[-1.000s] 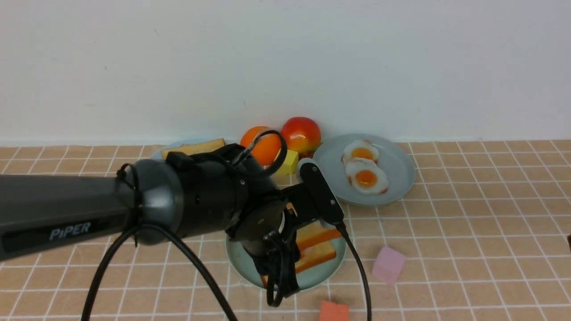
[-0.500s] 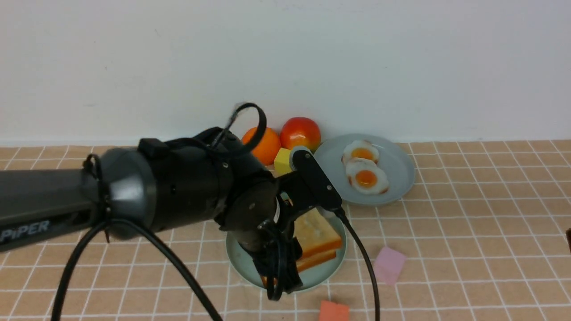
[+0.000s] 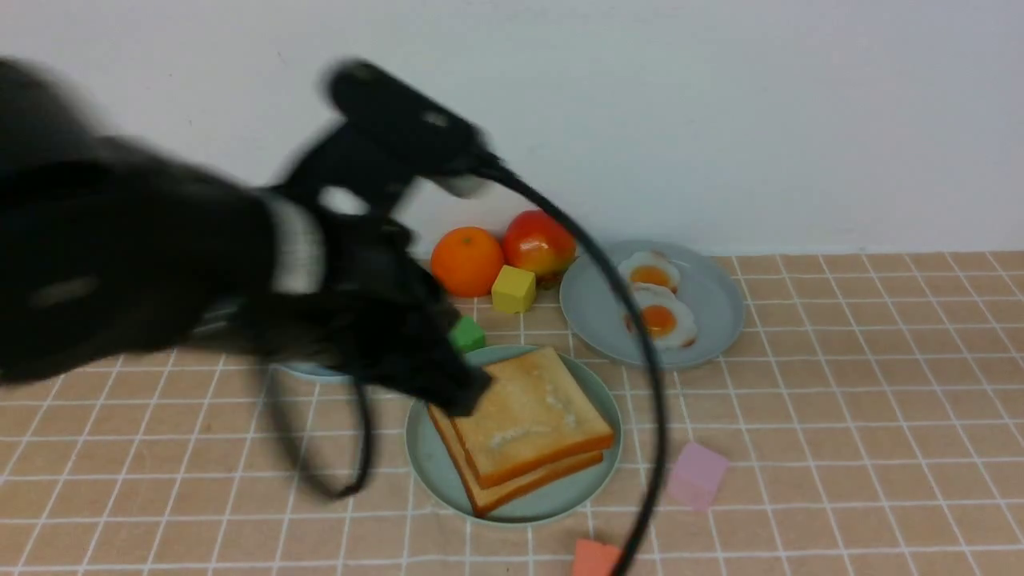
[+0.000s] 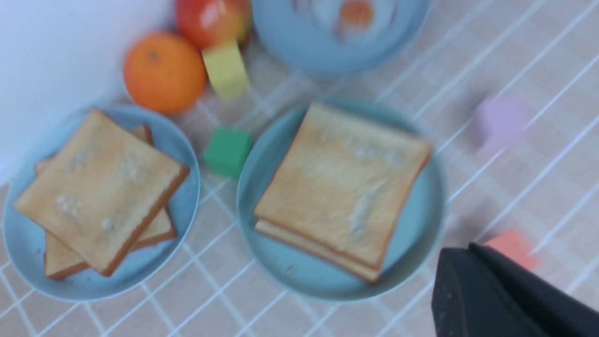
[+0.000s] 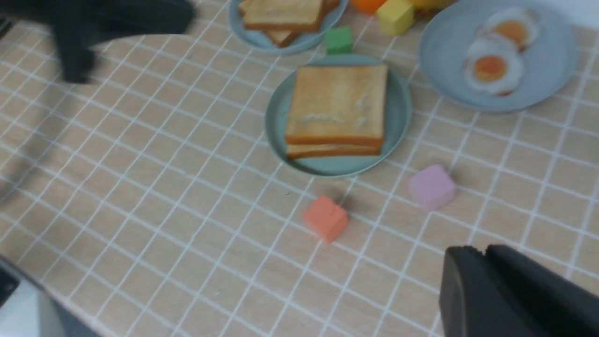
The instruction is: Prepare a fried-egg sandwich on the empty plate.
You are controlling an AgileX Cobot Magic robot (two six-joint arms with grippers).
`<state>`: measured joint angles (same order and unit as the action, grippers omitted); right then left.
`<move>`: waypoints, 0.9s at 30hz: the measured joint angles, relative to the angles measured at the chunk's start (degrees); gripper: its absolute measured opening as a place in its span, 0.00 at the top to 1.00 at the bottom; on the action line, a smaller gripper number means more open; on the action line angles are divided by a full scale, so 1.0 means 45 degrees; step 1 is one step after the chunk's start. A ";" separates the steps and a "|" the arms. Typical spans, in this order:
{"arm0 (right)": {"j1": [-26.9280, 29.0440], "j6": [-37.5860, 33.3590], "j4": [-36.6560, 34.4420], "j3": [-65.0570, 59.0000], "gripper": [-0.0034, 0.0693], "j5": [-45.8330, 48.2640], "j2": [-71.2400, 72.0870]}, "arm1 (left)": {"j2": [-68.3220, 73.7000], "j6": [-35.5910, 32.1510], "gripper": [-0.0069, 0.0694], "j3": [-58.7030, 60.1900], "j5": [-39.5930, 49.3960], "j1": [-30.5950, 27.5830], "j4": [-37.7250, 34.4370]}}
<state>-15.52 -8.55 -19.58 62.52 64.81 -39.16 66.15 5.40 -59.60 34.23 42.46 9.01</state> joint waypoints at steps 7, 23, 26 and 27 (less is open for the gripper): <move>0.0000 0.1790 0.2224 -0.0180 0.86 0.0669 0.2085 | -0.5711 0.0254 0.93 0.4995 -0.4016 0.0000 -0.1359; 0.0000 0.5328 0.4866 -0.5134 0.97 -0.2808 0.6024 | -1.2182 0.0469 0.93 1.1105 -0.7607 0.0000 -0.2755; 0.0000 0.5545 0.4866 -0.6600 0.97 -0.5371 0.6012 | -1.2182 0.0469 0.93 1.1134 -0.7021 0.0000 -0.2755; 0.0000 0.5565 0.4866 -0.7097 0.97 -0.6084 0.6012 | -1.2182 0.0469 0.93 1.1134 -0.6846 0.0000 -0.2755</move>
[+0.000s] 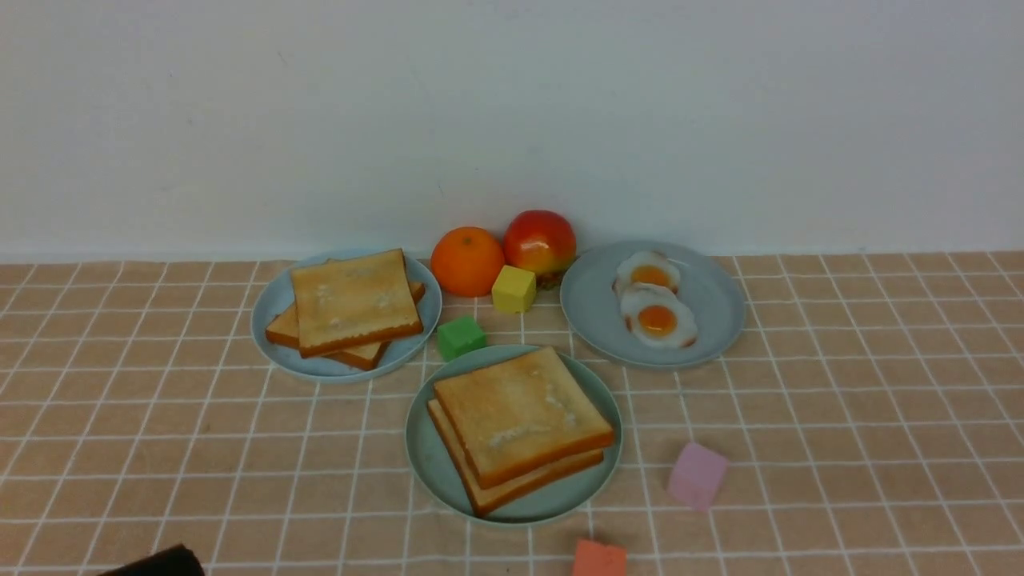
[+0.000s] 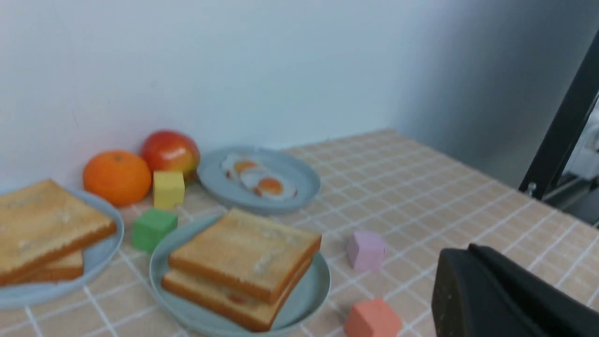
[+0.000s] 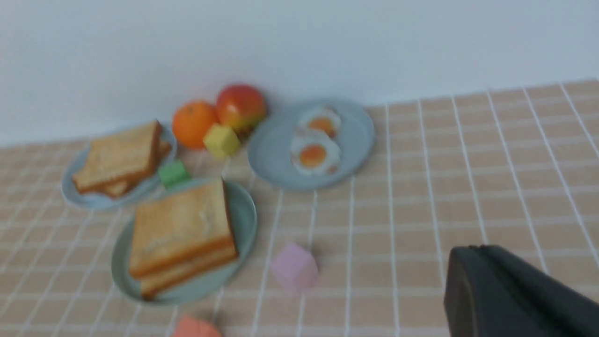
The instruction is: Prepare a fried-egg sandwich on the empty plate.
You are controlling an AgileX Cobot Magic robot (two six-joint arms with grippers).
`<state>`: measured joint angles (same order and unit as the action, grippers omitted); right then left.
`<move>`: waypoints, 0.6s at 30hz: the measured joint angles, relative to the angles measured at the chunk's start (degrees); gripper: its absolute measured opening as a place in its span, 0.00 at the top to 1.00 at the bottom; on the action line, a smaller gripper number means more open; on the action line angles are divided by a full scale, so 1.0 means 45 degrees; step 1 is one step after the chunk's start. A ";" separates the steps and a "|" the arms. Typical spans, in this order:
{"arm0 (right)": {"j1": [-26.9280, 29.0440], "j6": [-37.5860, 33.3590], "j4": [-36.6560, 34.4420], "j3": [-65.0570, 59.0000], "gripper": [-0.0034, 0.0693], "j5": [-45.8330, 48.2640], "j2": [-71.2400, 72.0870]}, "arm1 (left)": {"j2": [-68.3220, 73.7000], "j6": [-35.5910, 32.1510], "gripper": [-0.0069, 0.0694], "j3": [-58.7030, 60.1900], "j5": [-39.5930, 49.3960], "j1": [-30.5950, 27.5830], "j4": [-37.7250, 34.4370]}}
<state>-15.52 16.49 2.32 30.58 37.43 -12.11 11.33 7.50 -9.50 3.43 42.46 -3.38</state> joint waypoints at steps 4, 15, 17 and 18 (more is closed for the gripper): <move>0.0000 0.0000 0.0000 -0.1881 0.96 -0.2996 0.0000 | 0.0000 0.0000 0.93 0.0000 0.0624 0.0000 0.0000; 0.0000 0.0000 0.0766 -0.4986 0.95 -0.4320 -0.0022 | 0.0000 0.0024 0.93 0.0000 0.0912 0.0000 0.0000; 0.0316 0.0092 0.1333 -0.5409 0.95 -0.4388 0.0304 | 0.0000 0.0024 0.93 0.0000 0.0912 0.0000 -0.0005; 0.1066 0.0211 0.1573 -0.5843 0.96 -0.4470 0.0752 | 0.0000 0.0024 0.93 0.0000 0.0912 0.0000 -0.0005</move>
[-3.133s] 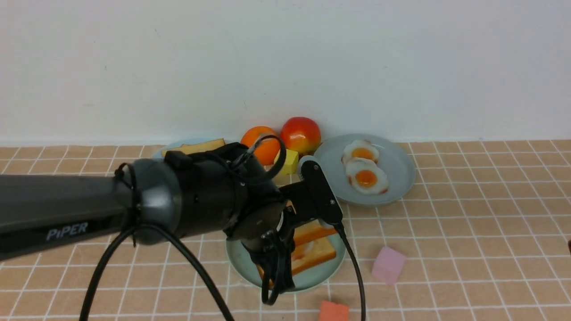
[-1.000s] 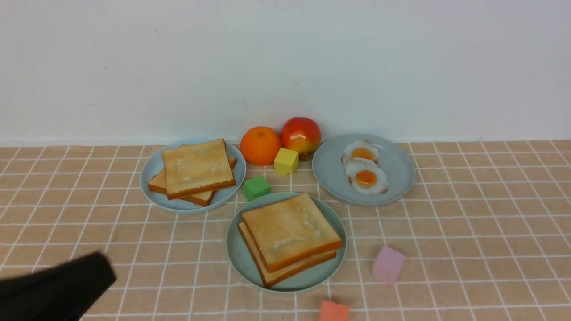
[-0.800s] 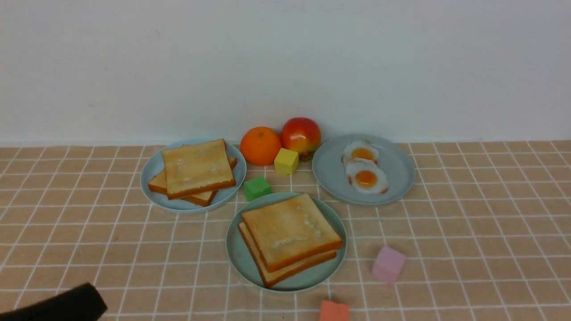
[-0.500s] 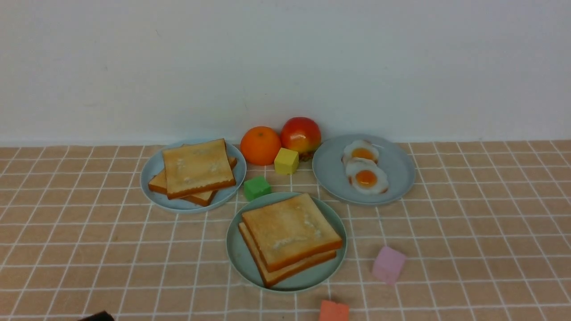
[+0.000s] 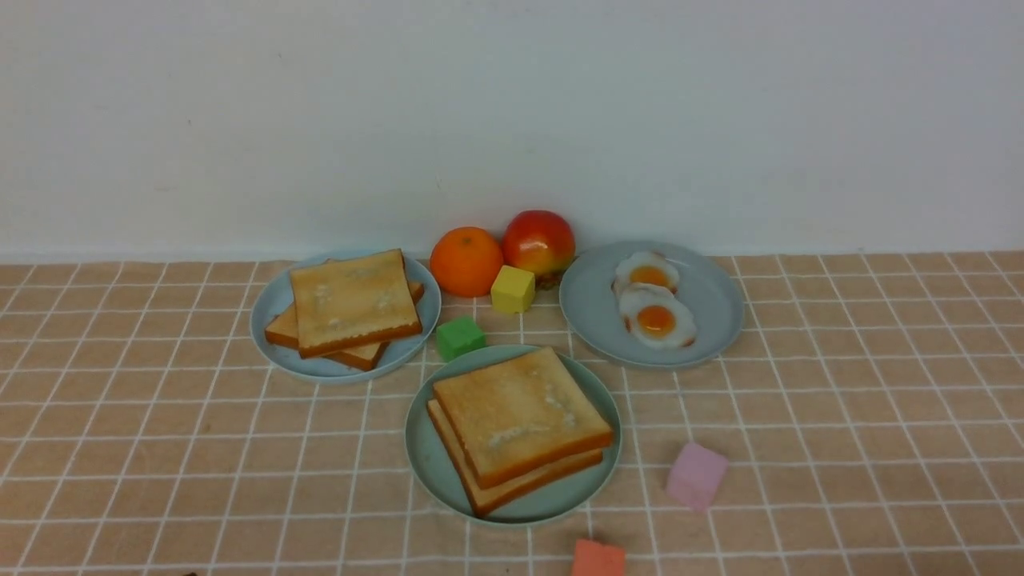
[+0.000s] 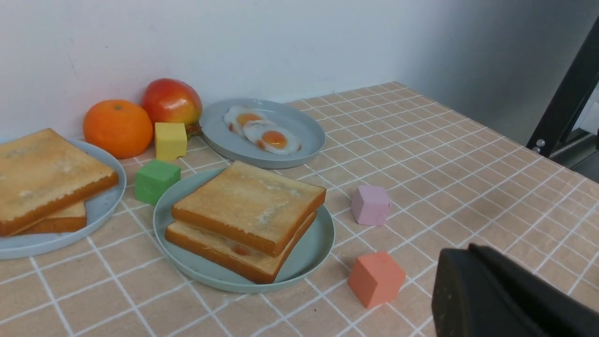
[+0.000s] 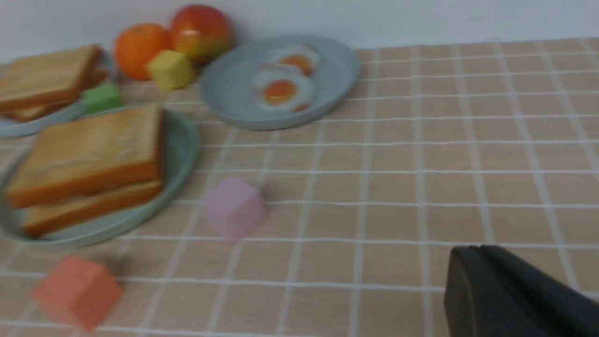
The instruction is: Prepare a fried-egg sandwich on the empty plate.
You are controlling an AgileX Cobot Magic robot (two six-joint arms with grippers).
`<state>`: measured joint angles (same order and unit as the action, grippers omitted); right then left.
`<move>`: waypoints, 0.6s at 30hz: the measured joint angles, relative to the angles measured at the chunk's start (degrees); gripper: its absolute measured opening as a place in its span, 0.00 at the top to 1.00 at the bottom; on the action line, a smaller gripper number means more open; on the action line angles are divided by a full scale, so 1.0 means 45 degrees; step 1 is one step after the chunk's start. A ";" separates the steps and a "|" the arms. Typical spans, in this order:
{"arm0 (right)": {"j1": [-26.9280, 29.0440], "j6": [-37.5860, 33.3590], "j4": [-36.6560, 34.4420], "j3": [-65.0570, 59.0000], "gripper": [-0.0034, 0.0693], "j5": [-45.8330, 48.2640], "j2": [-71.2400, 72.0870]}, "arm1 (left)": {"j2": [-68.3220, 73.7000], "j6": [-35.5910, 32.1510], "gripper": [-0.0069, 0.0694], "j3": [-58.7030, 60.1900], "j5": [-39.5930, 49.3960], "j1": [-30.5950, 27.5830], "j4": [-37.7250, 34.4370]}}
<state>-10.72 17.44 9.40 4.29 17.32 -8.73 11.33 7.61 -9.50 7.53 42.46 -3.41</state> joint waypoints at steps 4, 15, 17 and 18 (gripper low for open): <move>0.1299 0.0088 0.0061 -0.1045 0.97 -0.0292 0.1037 | 0.0000 0.0000 0.93 0.0000 0.0000 0.0000 0.0000; 0.1973 -0.1562 -0.0948 -0.1244 0.97 0.0596 0.2075 | 0.0000 0.0000 0.93 0.0014 0.0211 0.0000 -0.0038; 0.1943 -0.1862 -0.1126 -0.1244 0.97 0.0624 0.2075 | 0.0000 0.0000 0.93 0.0014 0.0263 0.0000 -0.0038; 0.1928 -0.2029 -0.1240 -0.1244 0.97 0.0637 0.2075 | 0.0000 0.0000 0.93 0.0014 0.0281 0.0000 -0.0038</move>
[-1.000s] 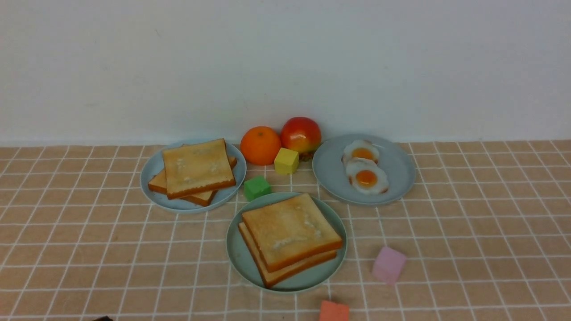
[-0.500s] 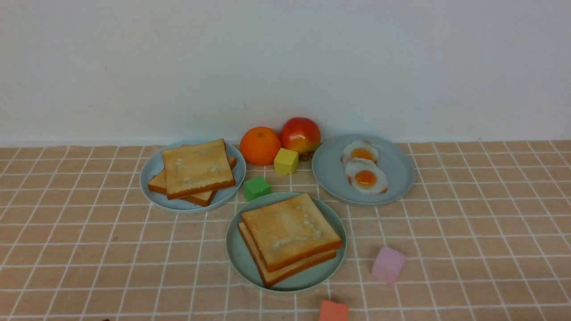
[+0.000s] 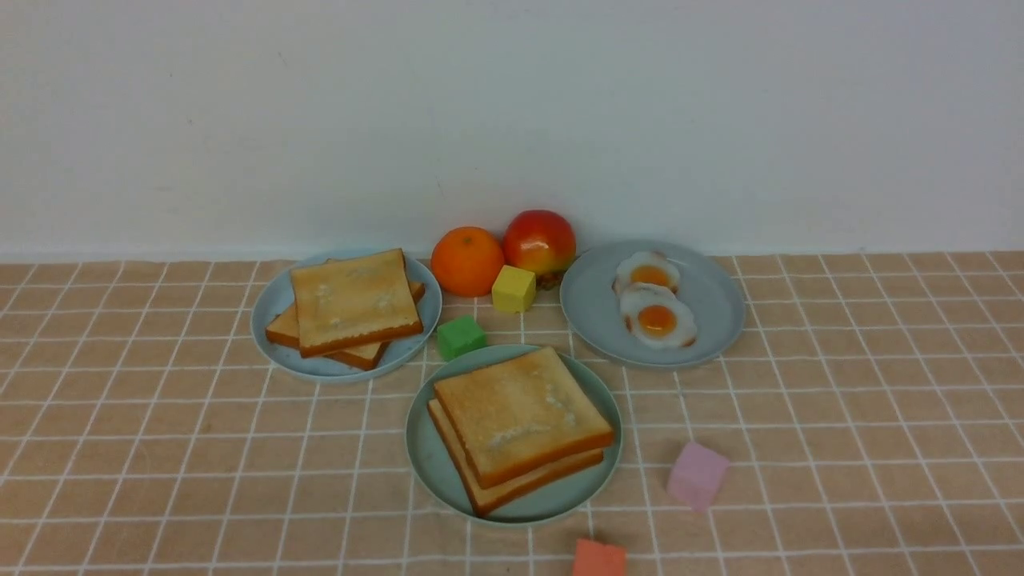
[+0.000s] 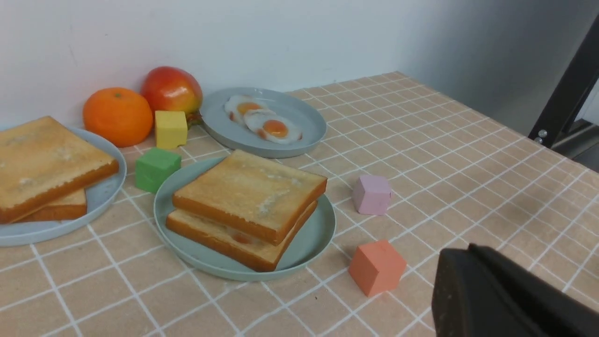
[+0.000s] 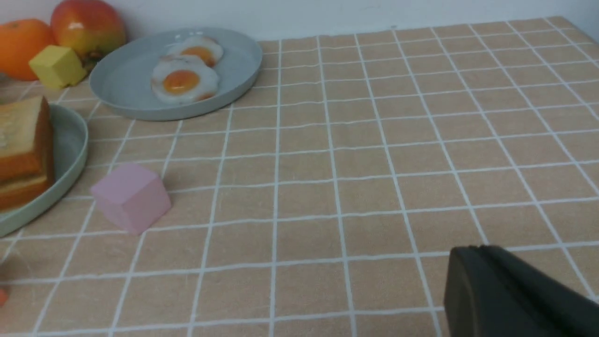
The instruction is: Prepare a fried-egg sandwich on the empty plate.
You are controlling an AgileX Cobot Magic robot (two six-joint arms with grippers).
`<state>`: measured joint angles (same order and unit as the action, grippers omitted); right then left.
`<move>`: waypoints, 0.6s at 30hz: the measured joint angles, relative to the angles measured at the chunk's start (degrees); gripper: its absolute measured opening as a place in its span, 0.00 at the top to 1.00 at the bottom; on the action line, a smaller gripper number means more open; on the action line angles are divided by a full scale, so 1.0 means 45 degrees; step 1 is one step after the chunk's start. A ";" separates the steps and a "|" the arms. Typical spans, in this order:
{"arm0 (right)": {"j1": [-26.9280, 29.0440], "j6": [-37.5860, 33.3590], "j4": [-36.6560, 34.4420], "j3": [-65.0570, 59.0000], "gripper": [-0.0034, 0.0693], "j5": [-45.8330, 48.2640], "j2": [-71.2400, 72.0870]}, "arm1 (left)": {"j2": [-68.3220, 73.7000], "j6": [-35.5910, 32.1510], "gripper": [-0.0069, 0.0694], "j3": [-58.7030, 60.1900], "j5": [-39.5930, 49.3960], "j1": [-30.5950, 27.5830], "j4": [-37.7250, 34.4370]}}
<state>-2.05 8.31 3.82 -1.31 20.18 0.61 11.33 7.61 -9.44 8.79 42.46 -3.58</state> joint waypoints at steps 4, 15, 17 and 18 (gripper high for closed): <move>-0.0057 -0.0684 -0.0397 0.0022 0.97 0.0097 0.0000 | 0.0000 0.0000 0.92 0.0000 -0.0003 0.0000 0.0000; -0.0057 -0.2441 -0.0848 0.0079 0.97 0.0364 0.0000 | 0.0000 0.0000 0.91 0.0000 0.0030 0.0000 0.0000; -0.0057 -0.2453 -0.0848 0.0079 0.97 0.0390 0.0000 | 0.0000 0.0000 0.91 0.0000 0.0037 0.0000 0.0000; -0.0057 -0.2451 -0.0848 0.0079 0.97 0.0390 0.0000 | 0.0000 0.0000 0.91 0.0000 0.0037 0.0000 0.0000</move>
<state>-2.30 -2.71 0.00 -0.95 21.94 0.61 11.33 7.61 -9.44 8.96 42.46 -3.58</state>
